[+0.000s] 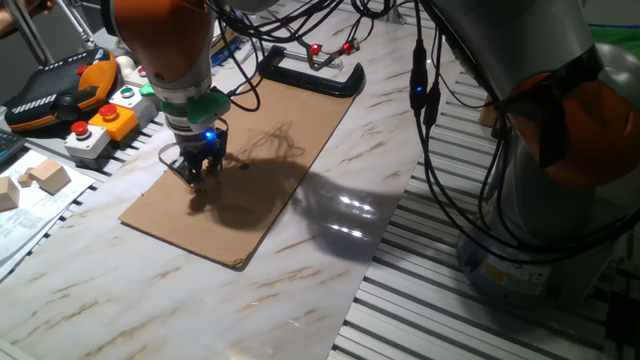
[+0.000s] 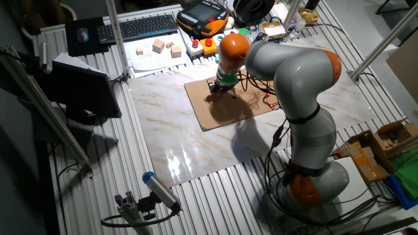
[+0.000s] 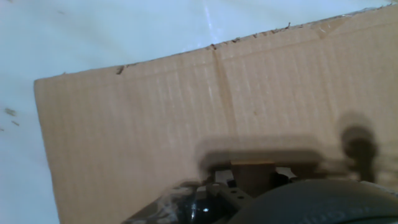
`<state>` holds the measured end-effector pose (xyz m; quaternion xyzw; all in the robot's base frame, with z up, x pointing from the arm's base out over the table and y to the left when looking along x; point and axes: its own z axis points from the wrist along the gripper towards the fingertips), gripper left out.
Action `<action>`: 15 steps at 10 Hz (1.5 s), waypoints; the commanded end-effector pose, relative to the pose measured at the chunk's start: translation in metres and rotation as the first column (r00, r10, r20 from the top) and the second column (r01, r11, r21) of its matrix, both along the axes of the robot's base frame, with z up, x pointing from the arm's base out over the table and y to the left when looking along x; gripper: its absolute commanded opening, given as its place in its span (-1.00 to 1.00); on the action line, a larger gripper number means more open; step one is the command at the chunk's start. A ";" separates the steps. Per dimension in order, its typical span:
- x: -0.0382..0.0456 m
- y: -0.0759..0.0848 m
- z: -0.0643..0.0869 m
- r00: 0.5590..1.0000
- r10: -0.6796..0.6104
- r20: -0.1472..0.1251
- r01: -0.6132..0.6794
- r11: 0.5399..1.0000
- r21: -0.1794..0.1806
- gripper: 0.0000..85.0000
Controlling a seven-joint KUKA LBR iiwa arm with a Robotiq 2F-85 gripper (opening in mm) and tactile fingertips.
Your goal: Hold a small block with the gripper and sweep it from left to right on the table
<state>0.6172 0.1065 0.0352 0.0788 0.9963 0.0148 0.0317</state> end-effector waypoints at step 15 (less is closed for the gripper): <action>-0.0028 0.026 -0.002 0.999 -0.032 -0.002 0.032 0.999 0.018 -0.98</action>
